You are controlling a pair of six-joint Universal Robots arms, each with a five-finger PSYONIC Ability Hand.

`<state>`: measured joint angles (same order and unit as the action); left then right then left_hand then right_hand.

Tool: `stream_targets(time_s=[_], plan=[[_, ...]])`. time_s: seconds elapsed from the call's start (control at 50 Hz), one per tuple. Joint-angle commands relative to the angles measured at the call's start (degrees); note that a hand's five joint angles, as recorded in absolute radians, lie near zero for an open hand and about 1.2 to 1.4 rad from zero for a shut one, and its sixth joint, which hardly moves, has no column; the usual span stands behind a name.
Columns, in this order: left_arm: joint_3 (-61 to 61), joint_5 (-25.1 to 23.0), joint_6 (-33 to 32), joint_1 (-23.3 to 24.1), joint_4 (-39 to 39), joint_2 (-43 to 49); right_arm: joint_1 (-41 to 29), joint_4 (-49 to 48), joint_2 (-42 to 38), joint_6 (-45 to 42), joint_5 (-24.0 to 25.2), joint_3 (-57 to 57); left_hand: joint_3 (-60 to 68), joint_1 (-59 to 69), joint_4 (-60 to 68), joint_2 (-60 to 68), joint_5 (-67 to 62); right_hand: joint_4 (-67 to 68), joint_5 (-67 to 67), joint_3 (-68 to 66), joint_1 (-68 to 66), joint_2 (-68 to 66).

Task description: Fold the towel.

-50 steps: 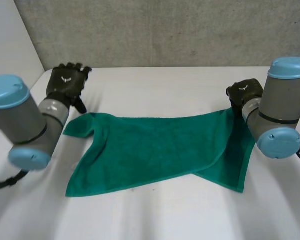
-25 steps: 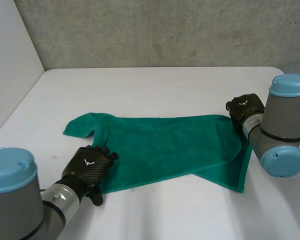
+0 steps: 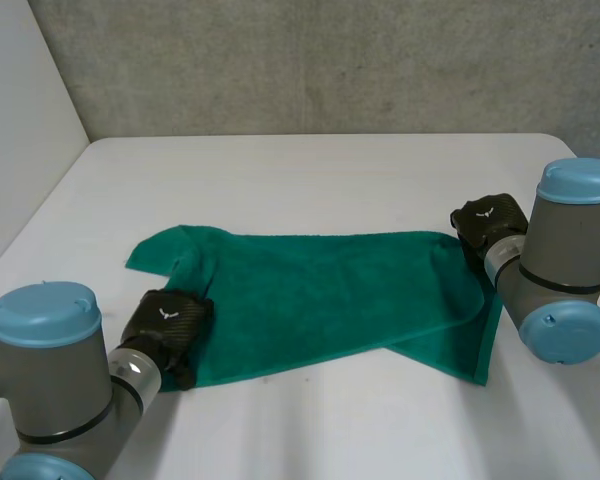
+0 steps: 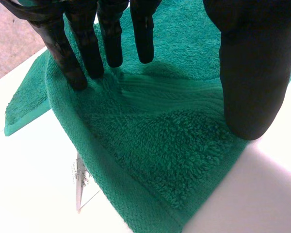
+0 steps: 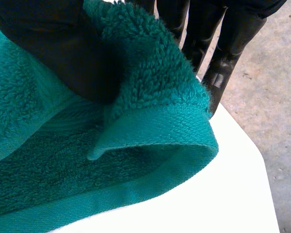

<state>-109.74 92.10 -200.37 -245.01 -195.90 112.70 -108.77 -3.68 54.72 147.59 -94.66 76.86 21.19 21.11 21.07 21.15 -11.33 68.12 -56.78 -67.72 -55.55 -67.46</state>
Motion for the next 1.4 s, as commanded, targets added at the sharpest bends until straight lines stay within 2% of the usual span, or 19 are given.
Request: stream_targets(time_s=[0.02, 0.36, 0.56, 0.68, 0.74, 0.88, 0.9, 0.98, 1.1, 1.2, 1.26, 1.28, 1.4], plan=[[0.0, 0.0, -3.3, -0.4, -1.2, 1.0, -0.1, -0.1, -0.1, -0.1, 0.0, 0.1, 5.0, 5.1, 5.1, 5.0, -4.9, 11.9, -13.2, -12.3, -24.5, -12.5], [1.0, 0.0, -4.2, -1.3, -5.5, 1.3, -0.2, -0.1, -0.1, -0.2, 0.0, 0.1, 17.9, 18.0, 18.1, 18.0, -17.8, 11.9, -13.2, -12.3, -24.5, -12.5], [2.1, 0.1, -6.4, -2.2, -6.5, 1.2, 0.3, -0.1, 0.4, -0.3, -0.2, -0.3, 38.6, 38.7, 38.8, 38.7, -38.5, 11.9, -13.2, -12.3, -24.5, -12.5], [2.2, 0.1, -9.7, -4.5, -6.2, -0.3, 0.9, 1.0, 2.8, -0.6, 0.0, -0.4, 58.8, 58.9, 58.9, 58.8, -58.6, 11.9, -13.2, -12.3, -24.5, -12.5], [1.9, -0.1, -10.2, -5.1, -5.8, -3.1, 0.9, 4.6, 6.1, -3.4, 0.1, 0.3, 58.8, 58.9, 58.9, 58.9, -58.7, 11.9, -13.2, -12.3, -24.5, -12.5], [1.6, -0.5, -10.4, -6.4, 1.7, -7.5, 0.9, 21.3, 10.3, -15.7, 0.7, 2.9, 58.8, 58.9, 58.9, 58.9, -58.7, 11.9, -13.2, -12.3, -24.5, -12.5], [2.2, -0.8, -10.5, -7.1, 7.9, -8.0, 0.9, 23.3, 10.8, -16.6, 0.7, 3.4, 58.8, 58.9, 58.9, 58.9, -58.7, 11.9, -13.2, -12.3, -24.5, -12.5], [4.2, -0.9, -11.6, -8.5, 17.4, -8.1, 1.1, 30.0, 13.3, -19.5, 1.2, 5.8, 58.8, 58.9, 58.9, 58.9, -58.7, 11.9, -13.2, -12.3, -24.5, -12.5], [6.4, -0.8, -15.6, -9.6, 17.9, -6.9, 1.1, 30.8, 13.5, -21.9, 1.4, 6.5, 58.8, 58.9, 58.9, 58.9, -58.7, 11.9, -13.2, -12.3, -24.5, -12.5], [11.7, -0.6, -19.0, -9.7, 12.9, -2.8, 0.3, 27.2, 12.3, -21.2, 1.0, 0.1, 58.8, 58.9, 58.9, 58.9, -58.7, 11.9, -13.2, -12.3, -24.5, -12.5], [19.0, -0.4, -20.2, -8.9, 9.3, -0.6, 0.2, 24.5, 10.9, -20.9, 0.7, -3.6, 58.8, 58.9, 58.9, 58.9, -58.7, 11.9, -13.2, -12.3, -24.5, -12.5], [21.4, -0.3, -20.2, -8.6, 8.6, -0.1, 0.3, 20.3, 9.1, -19.5, 0.1, -10.8, 58.8, 58.9, 58.9, 58.9, -58.7, 11.9, -13.2, -12.3, -24.5, -12.5], [44.1, 0.1, -17.6, -6.4, 3.3, 0.5, 0.8, 9.9, 8.0, -9.4, -2.4, -29.1, 58.8, 58.9, 58.9, 58.9, -58.7, 11.9, -13.2, -12.3, -24.5, -12.5]])
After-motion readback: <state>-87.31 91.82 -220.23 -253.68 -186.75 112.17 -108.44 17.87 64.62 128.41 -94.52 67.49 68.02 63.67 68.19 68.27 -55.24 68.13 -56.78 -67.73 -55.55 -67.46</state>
